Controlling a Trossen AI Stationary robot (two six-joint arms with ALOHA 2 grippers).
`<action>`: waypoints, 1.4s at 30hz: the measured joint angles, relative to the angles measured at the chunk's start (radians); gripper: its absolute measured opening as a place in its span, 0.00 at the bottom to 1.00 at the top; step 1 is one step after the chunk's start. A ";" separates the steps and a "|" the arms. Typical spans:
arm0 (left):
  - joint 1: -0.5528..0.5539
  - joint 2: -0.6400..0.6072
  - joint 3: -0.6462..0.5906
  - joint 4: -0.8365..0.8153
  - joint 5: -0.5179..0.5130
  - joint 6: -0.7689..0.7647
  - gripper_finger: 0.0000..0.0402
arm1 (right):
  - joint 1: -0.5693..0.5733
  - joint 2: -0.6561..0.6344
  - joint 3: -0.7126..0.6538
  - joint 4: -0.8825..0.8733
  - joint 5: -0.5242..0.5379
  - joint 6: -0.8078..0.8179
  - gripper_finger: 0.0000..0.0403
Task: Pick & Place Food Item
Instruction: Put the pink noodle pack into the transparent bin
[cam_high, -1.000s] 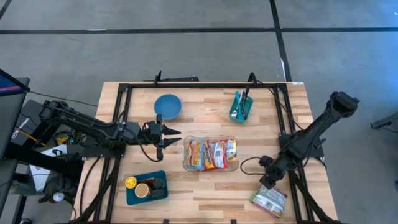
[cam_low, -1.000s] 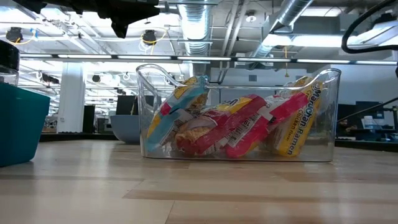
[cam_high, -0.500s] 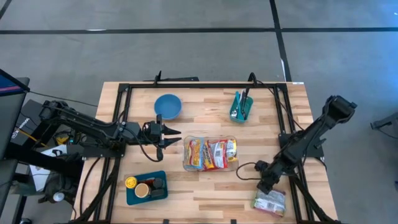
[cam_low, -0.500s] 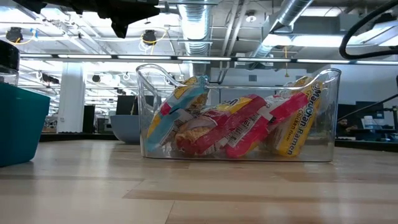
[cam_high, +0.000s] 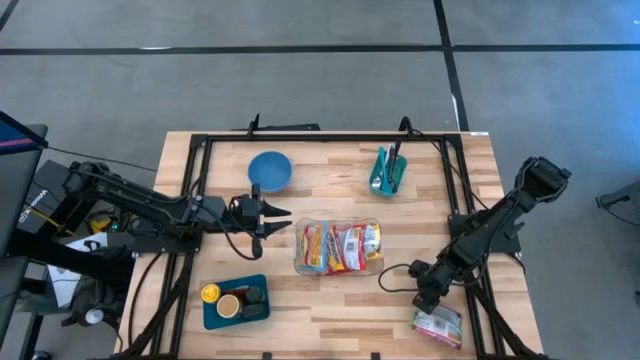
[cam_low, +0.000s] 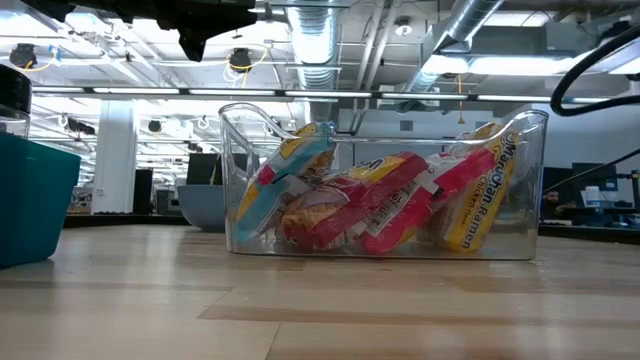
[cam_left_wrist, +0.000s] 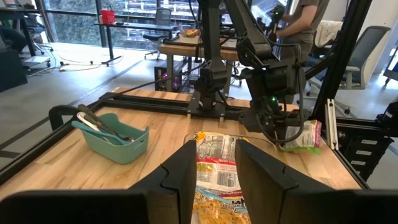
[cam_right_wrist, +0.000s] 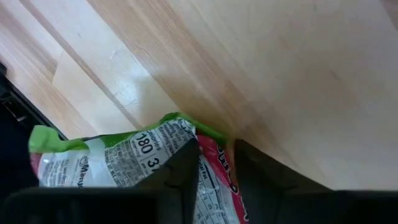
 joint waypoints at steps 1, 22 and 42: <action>0.000 0.000 0.000 0.000 0.000 0.000 0.26 | 0.000 0.000 0.000 0.000 0.000 0.000 0.23; 0.000 0.000 0.000 0.000 0.000 0.000 0.26 | 0.001 0.001 -0.001 -0.004 0.016 -0.026 0.00; 0.000 0.000 0.000 0.000 0.000 0.000 0.26 | 0.000 -0.032 -0.001 -0.010 0.057 -0.025 0.00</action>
